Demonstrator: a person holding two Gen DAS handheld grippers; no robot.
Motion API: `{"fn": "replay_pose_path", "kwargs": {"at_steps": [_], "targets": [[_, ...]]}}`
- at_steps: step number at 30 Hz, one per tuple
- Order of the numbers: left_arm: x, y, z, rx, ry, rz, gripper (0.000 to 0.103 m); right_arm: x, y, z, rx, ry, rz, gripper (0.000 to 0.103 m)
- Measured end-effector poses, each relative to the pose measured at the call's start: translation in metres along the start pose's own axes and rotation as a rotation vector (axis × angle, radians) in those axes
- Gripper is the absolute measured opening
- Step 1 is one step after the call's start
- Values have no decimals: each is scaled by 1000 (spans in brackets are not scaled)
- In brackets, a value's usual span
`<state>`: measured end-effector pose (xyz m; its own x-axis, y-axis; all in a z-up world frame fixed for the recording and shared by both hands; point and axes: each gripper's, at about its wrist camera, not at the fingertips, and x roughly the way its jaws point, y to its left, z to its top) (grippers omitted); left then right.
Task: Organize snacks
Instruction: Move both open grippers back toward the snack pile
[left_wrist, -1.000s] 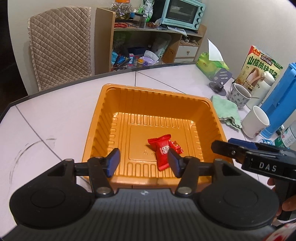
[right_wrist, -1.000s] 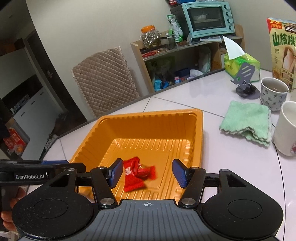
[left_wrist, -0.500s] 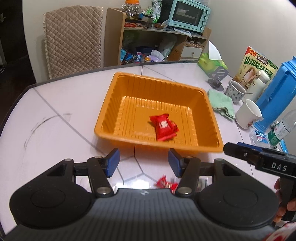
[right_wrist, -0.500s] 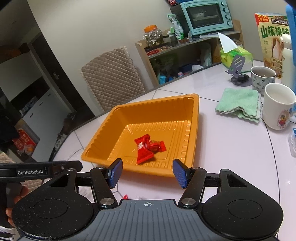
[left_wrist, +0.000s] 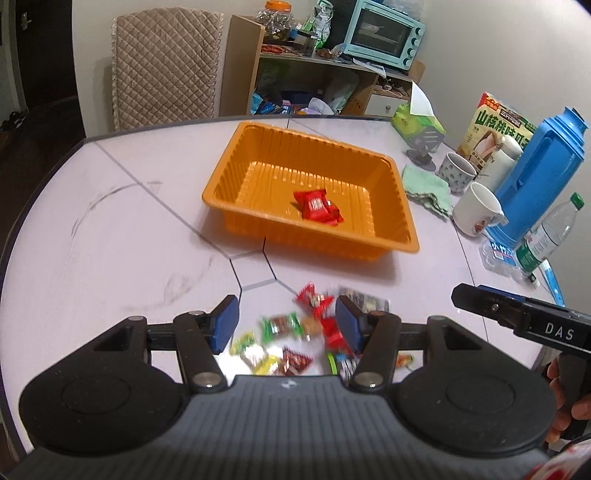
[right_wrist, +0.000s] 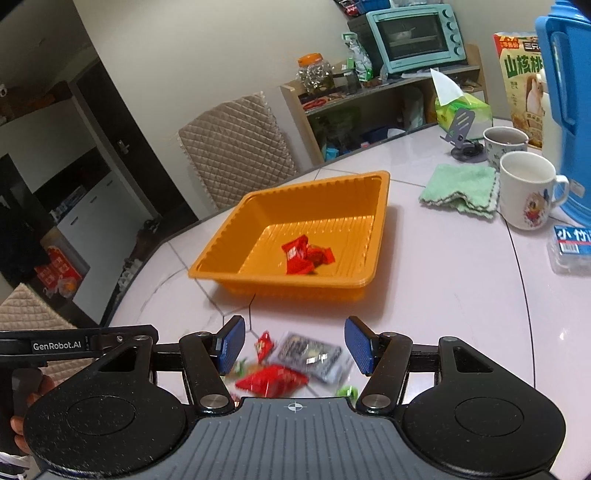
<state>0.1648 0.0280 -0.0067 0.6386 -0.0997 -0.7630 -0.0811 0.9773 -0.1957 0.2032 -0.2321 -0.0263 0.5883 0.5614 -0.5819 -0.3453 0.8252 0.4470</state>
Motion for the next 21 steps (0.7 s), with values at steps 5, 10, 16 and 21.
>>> {"fn": "replay_pose_path", "kwargs": {"at_steps": [5,10,16,21], "targets": [[-15,-8,-22,-5,4,9,54,-18,-1,-17,-12,12,12,60],[-26,-18,-42,-15,1,25,54,-30,-5,-33,-31,31,33,60],[-37,-24,-64,-25,9,51,54,-40,-10,-51,-57,55,57,60],[-41,-26,-79,-20,27,75,54,-41,-12,-61,-81,78,77,60]]}}
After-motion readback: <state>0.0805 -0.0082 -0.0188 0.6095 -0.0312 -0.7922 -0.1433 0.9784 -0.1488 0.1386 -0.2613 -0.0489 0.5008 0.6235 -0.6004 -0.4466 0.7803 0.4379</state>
